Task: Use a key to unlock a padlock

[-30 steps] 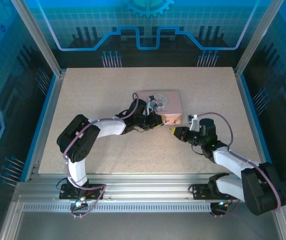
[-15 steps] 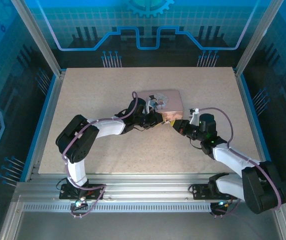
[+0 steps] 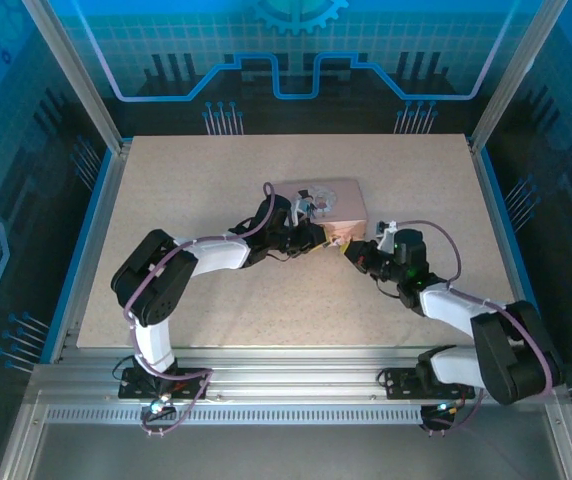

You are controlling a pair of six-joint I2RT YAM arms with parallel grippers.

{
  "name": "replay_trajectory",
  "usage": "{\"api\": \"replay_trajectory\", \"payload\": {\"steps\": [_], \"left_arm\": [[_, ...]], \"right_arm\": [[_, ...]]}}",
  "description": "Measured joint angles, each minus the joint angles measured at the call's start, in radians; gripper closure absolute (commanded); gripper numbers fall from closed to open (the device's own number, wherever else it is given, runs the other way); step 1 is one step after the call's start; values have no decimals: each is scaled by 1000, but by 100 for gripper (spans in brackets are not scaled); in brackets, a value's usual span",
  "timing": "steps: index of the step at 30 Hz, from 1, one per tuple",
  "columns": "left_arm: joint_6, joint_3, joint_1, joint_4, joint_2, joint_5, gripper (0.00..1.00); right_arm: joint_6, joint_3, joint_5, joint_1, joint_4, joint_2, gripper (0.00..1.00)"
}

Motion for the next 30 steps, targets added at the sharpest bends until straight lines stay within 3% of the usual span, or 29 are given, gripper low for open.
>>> {"api": "replay_trajectory", "payload": {"steps": [11,30], "left_arm": [[-25,-6,5,38,0,5,88],[-45,-12,8,64,0,9,88]], "right_arm": [[62,-8,0,27,134,69,100],[87,-24,-4,27,183,69,100]]}}
